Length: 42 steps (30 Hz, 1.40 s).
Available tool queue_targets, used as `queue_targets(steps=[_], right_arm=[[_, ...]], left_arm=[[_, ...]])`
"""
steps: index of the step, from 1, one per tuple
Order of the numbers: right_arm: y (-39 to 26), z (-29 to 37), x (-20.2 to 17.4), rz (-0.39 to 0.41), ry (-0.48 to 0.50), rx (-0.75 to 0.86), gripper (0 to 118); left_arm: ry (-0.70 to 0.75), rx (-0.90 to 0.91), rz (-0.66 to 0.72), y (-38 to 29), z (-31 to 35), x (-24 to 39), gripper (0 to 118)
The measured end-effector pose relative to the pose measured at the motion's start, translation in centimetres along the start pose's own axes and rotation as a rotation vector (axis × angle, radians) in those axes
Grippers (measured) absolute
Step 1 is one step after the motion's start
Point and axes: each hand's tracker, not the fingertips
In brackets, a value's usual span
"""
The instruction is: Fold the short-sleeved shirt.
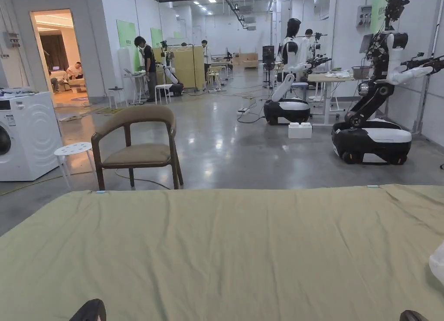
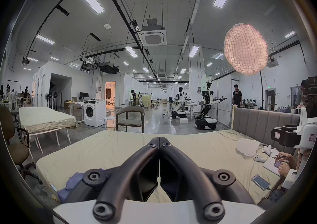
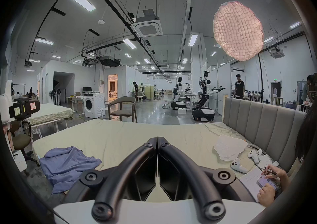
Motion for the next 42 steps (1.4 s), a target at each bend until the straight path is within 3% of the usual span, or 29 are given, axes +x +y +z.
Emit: queue_targets(steps=[8, 10, 12, 17, 19, 20, 23, 25, 27, 28, 29, 30, 31, 34, 36, 37, 39, 42], right_arm=[[0.1, -0.1, 0.1, 0.005, -0.009, -0.004, 0], [0.6, -0.5, 0.1, 0.043, -0.008, -0.002, 0], [1.1, -0.6, -0.4, 0.191, -0.030, 0.023, 0], [-1.2, -1.0, -3.5, 0.942, -0.081, 0.000, 0], [-3.1, -1.1, -4.4, 1.176, -0.027, -0.037, 0], [-4.6, -1.3, -2.7, 1.282, 0.005, -0.047, 0], [-7.6, -1.2, -2.5, 1.533, 0.130, -0.057, 0], [-9.1, -0.8, -2.2, 1.619, 0.215, -0.056, 0], [-9.7, -0.8, -2.2, 1.573, 0.216, -0.079, 0], [-9.6, -1.0, -2.3, 1.508, 0.205, -0.084, 0], [-9.0, -1.2, -2.4, 1.395, 0.151, -0.084, 0], [-8.3, -1.5, -2.5, 1.246, 0.077, -0.087, 0], [-7.2, -1.8, -2.5, 1.026, 0.014, -0.092, 0], [-3.7, -2.1, -1.1, 0.346, -0.046, -0.098, 0], [-3.0, -1.7, 0.3, -0.004, -0.021, -0.087, 0], [-3.2, -1.4, 1.0, -0.129, -0.013, -0.086, 0], [-3.9, -0.9, 1.8, -0.213, -0.027, -0.103, 0], [-4.8, -0.4, 2.5, -0.129, -0.033, -0.120, 0]], left_arm=[[0.005, -0.008, 0.002, 0.4, -0.6, -0.2, 0], [-0.002, -0.012, -0.055, 0.8, -0.8, 0.0, 0], [-0.017, 0.003, -0.172, 0.9, -0.8, 0.5, 0], [0.043, -0.034, -0.992, -3.0, -1.6, 3.4, 0], [-0.017, -0.073, -1.278, -6.1, -1.5, 3.7, 0], [-0.067, -0.098, -1.362, -7.6, -1.2, 3.6, 0], [-0.230, -0.166, -1.476, -10.7, 0.1, 3.5, 0], [-0.291, -0.145, -1.561, -12.3, 0.5, 3.4, 0], [-0.277, -0.148, -1.566, -12.4, 0.1, 3.4, 0], [-0.265, -0.143, -1.540, -11.7, -0.2, 3.5, 0], [-0.231, -0.140, -1.392, -10.4, -0.5, 3.6, 0], [-0.204, -0.138, -1.244, -8.6, -0.8, 3.7, 0], [-0.170, -0.129, -1.048, -6.7, -1.1, 3.6, 0], [-0.091, -0.102, -0.547, -2.6, -1.7, 1.9, 0], [-0.079, -0.107, -0.226, -1.7, -1.9, -0.3, 0], [-0.086, -0.115, -0.082, -1.9, -1.9, -1.3, 0], [-0.078, -0.131, 0.061, -2.5, -1.7, -2.1, 0], [-0.067, -0.121, 0.093, -2.9, -1.0, -2.9, 0]])
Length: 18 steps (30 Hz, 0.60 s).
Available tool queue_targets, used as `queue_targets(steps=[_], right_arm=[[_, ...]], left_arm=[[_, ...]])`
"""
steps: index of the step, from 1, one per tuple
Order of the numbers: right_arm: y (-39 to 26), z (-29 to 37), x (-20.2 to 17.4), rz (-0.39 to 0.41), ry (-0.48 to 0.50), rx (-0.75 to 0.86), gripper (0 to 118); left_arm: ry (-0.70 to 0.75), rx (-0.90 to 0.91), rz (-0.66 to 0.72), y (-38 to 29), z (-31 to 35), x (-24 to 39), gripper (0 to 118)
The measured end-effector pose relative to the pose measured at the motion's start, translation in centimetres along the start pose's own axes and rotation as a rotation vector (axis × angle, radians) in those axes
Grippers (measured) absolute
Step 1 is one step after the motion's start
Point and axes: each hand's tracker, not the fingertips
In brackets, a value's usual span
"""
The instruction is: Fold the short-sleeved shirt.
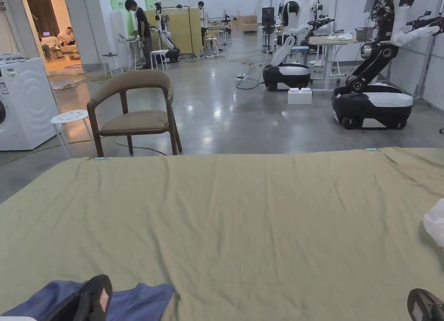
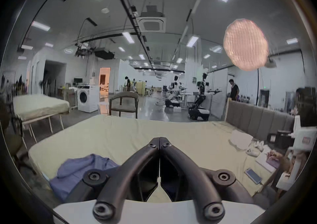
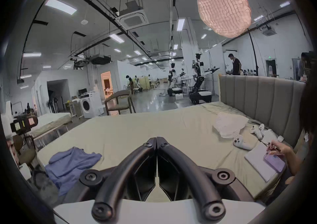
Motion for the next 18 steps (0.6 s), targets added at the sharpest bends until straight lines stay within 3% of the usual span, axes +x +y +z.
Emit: queue_targets(steps=[2, 7, 18], right_arm=[[0.0, 0.1, 0.2, 0.040, -0.012, -0.007, 0], [0.2, 0.4, 0.8, 0.017, -0.002, 0.003, 0], [0.1, 0.5, 1.0, 0.075, 0.006, -0.004, 0]], left_arm=[[0.006, 0.002, -0.020, -0.1, 0.3, 0.4, 0], [0.009, 0.001, -0.048, 0.0, 0.4, 0.8, 0], [0.036, -0.004, -0.152, 0.1, 0.5, 1.6, 0]])
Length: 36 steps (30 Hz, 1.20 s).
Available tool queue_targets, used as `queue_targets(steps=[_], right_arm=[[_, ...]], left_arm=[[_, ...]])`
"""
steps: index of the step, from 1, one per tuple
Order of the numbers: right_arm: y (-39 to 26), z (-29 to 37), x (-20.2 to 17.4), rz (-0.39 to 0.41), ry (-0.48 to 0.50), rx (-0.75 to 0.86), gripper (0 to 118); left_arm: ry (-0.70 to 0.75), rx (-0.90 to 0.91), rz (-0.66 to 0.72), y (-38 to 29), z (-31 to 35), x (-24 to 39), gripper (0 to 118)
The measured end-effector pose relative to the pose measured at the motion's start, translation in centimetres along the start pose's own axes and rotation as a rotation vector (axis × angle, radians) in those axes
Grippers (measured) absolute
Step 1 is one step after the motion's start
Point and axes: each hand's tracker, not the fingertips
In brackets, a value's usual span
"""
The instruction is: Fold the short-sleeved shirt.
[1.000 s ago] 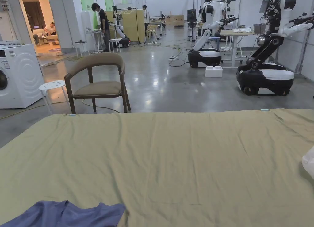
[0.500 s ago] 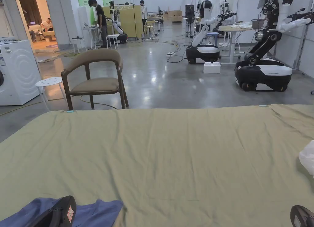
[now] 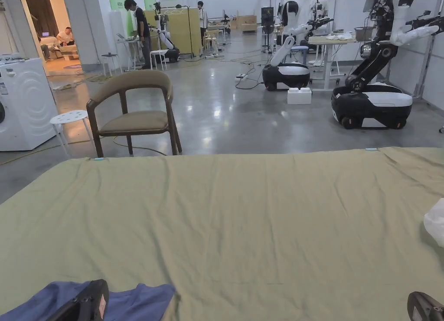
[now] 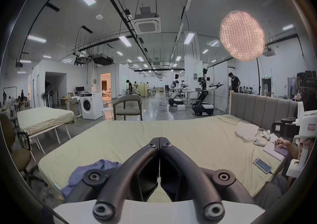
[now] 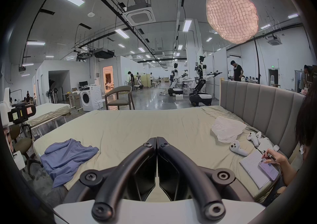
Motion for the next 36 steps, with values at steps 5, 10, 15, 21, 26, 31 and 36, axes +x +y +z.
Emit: queue_targets(steps=[5, 10, 15, 21, 26, 31, 36], right_arm=[[0.0, -0.1, 0.1, 0.001, 0.000, 0.003, 0], [-0.2, 0.0, 0.2, 0.002, 0.000, 0.000, 0], [-0.2, 0.0, 0.3, 0.005, -0.006, -0.003, 0], [0.7, 0.3, -2.8, 0.061, -0.004, 0.024, 0], [2.5, 0.5, -2.2, 0.023, 0.007, 0.026, 0], [2.5, 0.5, -2.1, 0.014, 0.009, 0.026, 0], [2.5, 0.1, -2.4, 0.018, 0.023, 0.022, 0]], left_arm=[[-0.012, 0.009, 0.024, 0.1, 0.1, -0.1, 0], [-0.027, 0.011, 0.025, 0.1, 0.0, 0.4, 0], [-0.032, 0.016, 0.032, 0.2, 0.1, 0.6, 0], [-0.034, 0.024, 0.064, 0.4, 0.1, 0.6, 0], [-0.051, 0.022, 0.050, 0.6, 0.1, 1.2, 0], [-0.057, 0.025, 0.046, 0.6, 0.1, 1.2, 0], [-0.049, 0.032, 0.052, 0.7, 0.3, 0.9, 0]])
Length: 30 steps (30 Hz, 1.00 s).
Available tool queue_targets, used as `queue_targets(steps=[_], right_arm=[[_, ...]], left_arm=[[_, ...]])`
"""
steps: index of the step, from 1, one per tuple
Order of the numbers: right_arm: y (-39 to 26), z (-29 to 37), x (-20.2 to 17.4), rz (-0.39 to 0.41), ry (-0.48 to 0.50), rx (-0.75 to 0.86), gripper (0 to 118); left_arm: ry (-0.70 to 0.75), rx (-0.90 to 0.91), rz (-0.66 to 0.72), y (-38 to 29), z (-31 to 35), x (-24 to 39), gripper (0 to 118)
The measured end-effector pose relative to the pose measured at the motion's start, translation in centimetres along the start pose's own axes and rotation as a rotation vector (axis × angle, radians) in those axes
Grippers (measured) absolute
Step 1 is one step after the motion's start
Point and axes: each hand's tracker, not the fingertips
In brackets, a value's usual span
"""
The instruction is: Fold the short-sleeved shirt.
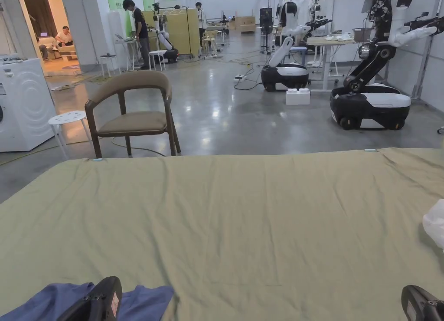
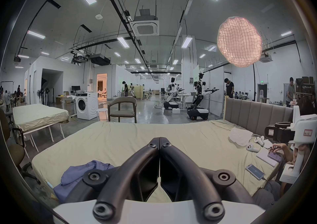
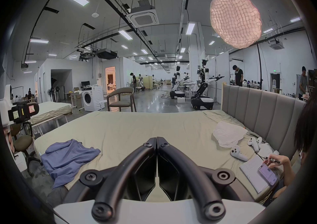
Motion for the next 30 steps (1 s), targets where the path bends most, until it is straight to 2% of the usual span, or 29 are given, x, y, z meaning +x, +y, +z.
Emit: queue_targets(steps=[5, 16, 21, 25, 26, 30], right_arm=[[0.0, -1.6, -1.7, -0.032, 0.099, -0.004, 0], [-0.3, -4.5, -7.1, -0.014, 0.286, -0.027, 0], [-0.6, -4.8, -8.1, -0.009, 0.324, -0.048, 0], [-1.0, -4.8, -8.1, 0.008, 0.329, -0.070, 0], [-1.2, -4.8, -8.0, 0.007, 0.328, -0.075, 0], [-2.4, -4.9, -6.9, -0.013, 0.306, -0.115, 0]], left_arm=[[0.073, 0.004, 0.000, 0.1, 1.4, -1.4, 0], [0.245, -0.011, 0.012, 0.0, 5.3, -5.6, 2], [0.278, -0.044, 0.016, -0.5, 5.8, -7.6, 23], [0.198, -0.146, 0.008, -1.9, 3.6, -10.4, 67], [0.166, -0.198, 0.003, -2.6, 2.6, -11.3, 73], [0.104, -0.406, 0.042, -6.8, -3.4, -14.9, 77]])
